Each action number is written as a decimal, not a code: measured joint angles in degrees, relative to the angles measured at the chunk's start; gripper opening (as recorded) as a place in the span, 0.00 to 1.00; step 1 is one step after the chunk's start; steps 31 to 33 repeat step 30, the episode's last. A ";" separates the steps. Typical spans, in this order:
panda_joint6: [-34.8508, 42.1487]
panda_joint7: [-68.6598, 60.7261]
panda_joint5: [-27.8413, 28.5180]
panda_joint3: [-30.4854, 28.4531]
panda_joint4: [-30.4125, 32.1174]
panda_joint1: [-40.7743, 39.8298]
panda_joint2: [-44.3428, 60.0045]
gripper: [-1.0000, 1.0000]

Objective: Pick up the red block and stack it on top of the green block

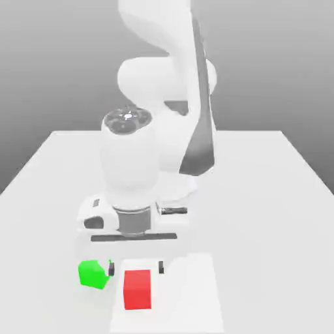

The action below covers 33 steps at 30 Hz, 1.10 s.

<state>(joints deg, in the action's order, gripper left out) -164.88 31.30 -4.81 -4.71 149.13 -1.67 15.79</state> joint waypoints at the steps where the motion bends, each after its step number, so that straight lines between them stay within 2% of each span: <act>1: -1.39 -0.31 -0.41 0.52 -0.24 -0.43 1.66 0.00; 8: -1.54 -0.29 -0.39 0.65 -0.26 -0.55 1.86 0.00; 13: 6.03 1.85 2.50 -0.85 1.11 0.32 -7.12 0.00; 20: 11.86 -14.02 6.91 -6.68 7.39 -8.29 -19.37 0.00; 23: 9.22 -18.71 5.58 -7.41 8.37 -8.51 -17.66 0.00; 27: 2.10 -22.70 0.71 -6.30 8.19 -8.62 -10.14 0.00; 28: 0.94 -23.23 -0.05 -5.94 8.15 -8.85 -8.89 1.00; 33: 0.94 -23.23 -0.05 -5.94 8.15 -8.85 -8.89 1.00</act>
